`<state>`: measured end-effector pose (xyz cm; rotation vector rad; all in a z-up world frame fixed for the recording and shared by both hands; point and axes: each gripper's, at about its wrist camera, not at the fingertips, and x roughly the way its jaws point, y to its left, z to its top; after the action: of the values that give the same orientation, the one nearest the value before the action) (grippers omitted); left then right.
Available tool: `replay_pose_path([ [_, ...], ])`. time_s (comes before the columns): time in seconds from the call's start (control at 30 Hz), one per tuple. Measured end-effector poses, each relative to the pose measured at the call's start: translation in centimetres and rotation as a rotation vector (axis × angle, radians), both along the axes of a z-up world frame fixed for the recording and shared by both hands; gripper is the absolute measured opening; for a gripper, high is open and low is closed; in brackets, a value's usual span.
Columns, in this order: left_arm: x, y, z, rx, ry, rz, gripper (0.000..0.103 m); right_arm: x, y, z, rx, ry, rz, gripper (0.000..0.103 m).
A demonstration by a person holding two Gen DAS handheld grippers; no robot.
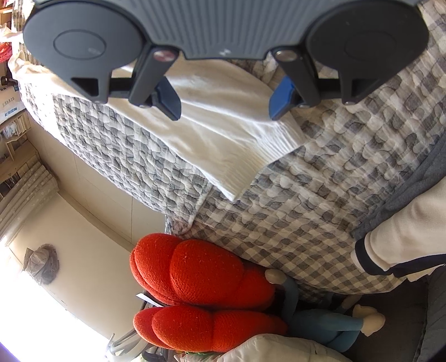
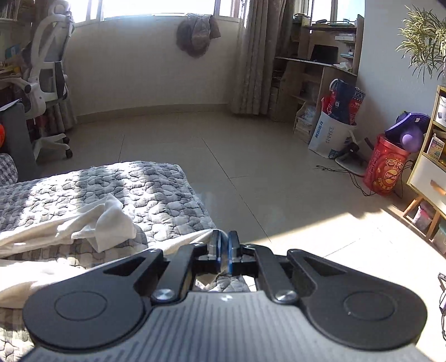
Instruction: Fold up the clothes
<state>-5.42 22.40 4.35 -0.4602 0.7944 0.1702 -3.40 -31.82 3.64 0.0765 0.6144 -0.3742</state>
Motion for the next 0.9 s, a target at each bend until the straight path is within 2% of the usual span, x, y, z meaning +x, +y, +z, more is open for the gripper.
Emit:
replay_pose_path([
  [0.1,-0.7,0.7,0.2,-0.01,0.001,0.018,0.071,-0.1,-0.1,0.0,0.112,0.013,0.059,0.014],
  [0.2,-1.5,1.4,0.2,-0.021,0.012,0.041,0.071,-0.6,0.8,0.7,0.127,0.002,0.113,0.02],
  [0.27,-2.0,1.6,0.1,-0.017,0.02,0.057,0.071,-0.8,1.7,1.0,0.121,0.008,0.157,0.044],
  [0.3,-2.1,1.5,0.1,-0.007,0.024,0.059,0.071,-0.8,2.1,0.9,0.125,0.02,0.181,0.047],
  [0.4,-2.2,1.4,-0.4,-0.002,0.033,0.058,0.071,-0.8,3.4,0.6,0.132,0.07,0.246,0.047],
  [0.57,0.3,0.2,-1.8,0.029,0.047,0.024,0.071,-1.3,5.0,0.5,0.084,0.127,0.308,0.047],
  [0.67,1.5,-0.6,-2.7,0.02,0.014,0.025,0.07,-1.8,5.1,0.8,0.127,0.137,0.325,0.047],
  [0.7,1.8,-0.8,-2.9,0.019,0.0,0.029,0.065,-1.9,5.0,0.9,0.146,0.139,0.331,0.047],
  [0.73,2.0,-0.9,-3.0,0.028,-0.011,0.032,0.046,-2.0,5.0,1.0,0.158,0.14,0.332,0.047],
  [0.8,2.0,-0.7,-2.8,0.034,-0.028,0.043,0.028,-2.4,4.7,1.3,0.178,0.141,0.313,0.047],
  [0.83,1.6,-0.3,-2.4,-0.004,-0.04,0.056,0.017,-2.6,4.5,1.3,0.187,0.139,0.296,0.047],
  [0.9,0.8,0.7,-1.6,-0.079,-0.065,0.082,0.01,-3.2,4.1,1.4,0.21,0.142,0.27,0.047],
])
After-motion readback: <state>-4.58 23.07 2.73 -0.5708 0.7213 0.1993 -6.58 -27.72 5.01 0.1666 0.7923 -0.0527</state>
